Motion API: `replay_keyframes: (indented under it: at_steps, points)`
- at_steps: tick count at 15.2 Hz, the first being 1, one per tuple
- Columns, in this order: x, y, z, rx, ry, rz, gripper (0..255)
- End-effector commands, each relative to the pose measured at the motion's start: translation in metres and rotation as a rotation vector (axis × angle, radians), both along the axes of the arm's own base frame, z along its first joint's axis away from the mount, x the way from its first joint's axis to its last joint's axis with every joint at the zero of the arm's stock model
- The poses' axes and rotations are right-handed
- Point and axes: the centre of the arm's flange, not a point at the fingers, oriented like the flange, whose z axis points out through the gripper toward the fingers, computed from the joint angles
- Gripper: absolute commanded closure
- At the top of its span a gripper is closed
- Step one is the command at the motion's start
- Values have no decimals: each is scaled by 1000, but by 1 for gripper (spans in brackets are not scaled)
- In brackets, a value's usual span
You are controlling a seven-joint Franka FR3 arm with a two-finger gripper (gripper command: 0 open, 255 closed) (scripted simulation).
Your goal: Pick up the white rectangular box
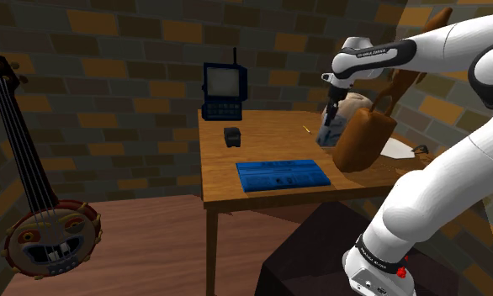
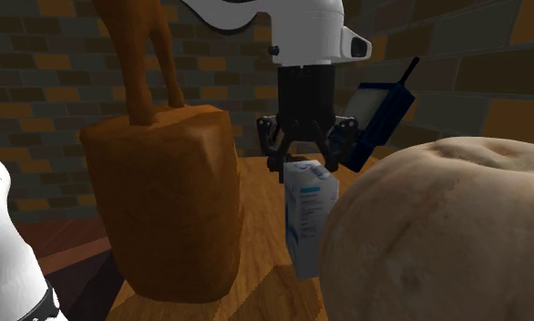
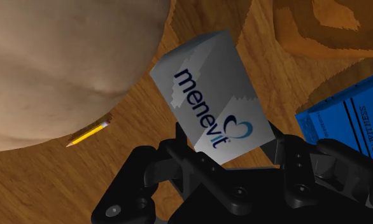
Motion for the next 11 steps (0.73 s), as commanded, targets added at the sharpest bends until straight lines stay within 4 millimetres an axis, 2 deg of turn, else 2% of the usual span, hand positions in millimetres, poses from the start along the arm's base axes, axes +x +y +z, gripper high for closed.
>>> replay_keyframes:
  at_steps: [1, 9, 11]
  points:
    - [0, 0, 11, 0, -1, 0, 255]
    - [0, 0, 53, 0, -1, 0, 255]
    - [0, 0, 54, 0, -1, 0, 255]
